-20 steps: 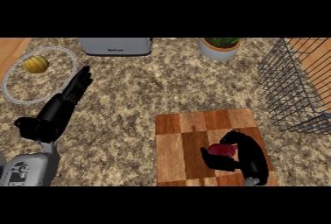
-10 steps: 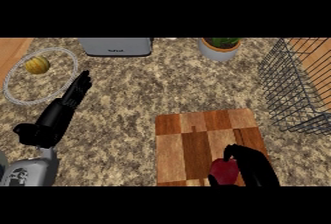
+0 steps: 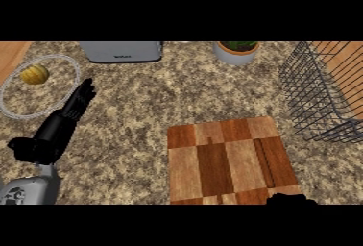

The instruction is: Pick the pear from the cutting board and place it in the basket

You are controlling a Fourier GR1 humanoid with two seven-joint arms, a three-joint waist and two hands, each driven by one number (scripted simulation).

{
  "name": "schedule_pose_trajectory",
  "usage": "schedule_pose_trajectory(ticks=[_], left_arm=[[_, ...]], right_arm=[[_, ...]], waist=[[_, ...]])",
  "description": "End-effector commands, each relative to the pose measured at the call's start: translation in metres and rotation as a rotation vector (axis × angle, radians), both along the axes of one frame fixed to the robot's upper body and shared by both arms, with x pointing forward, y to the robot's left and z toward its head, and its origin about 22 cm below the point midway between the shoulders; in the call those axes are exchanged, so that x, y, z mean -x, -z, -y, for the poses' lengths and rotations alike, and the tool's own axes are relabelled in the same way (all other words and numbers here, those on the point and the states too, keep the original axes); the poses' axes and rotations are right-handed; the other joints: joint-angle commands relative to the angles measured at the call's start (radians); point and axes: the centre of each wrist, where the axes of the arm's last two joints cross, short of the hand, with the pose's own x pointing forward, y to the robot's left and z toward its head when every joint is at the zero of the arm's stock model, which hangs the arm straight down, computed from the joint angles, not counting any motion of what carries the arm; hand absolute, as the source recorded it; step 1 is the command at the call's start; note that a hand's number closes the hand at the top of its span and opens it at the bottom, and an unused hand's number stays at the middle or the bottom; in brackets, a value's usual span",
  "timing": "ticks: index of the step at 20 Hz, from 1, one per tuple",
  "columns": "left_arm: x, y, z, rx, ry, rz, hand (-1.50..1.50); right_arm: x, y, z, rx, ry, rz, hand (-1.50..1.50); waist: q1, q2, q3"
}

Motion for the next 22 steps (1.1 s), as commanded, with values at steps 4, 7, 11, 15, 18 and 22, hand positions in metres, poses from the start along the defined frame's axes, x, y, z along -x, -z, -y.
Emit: schedule_pose_trajectory(ticks=[4,7,11,15,18,22], left_arm=[[0.009,0.010,0.008,0.003,-0.009,-0.009,0.00],[0.001,0.002,0.001,-0.011,-0.004,-0.001,0.00],[0.002,-0.003,0.012,-0.007,0.010,-0.002,0.00],[0.011,-0.001,0.011,0.006,0.018,0.004,0.00],[-0.010,0.004,0.012,-0.004,0.019,-0.002,0.00],[-0.008,0.006,0.020,0.001,0.031,0.022,0.00]], right_arm=[[0.033,-0.086,0.012,-0.284,0.026,0.187,1.50],[0.043,-0.105,0.030,-0.312,0.055,0.188,1.50],[0.035,-0.118,0.052,-0.274,0.139,0.164,1.50],[0.030,-0.142,0.051,-0.184,0.238,0.220,1.50],[0.016,-0.161,0.062,-0.213,0.267,0.259,1.50],[-0.016,-0.167,0.064,-0.235,0.364,0.253,1.50]], waist=[[-0.007,0.000,0.000],[-0.007,0.002,0.001],[0.014,0.005,0.001],[0.026,0.006,-0.001],[0.022,0.009,-0.001],[0.035,0.010,-0.001]])
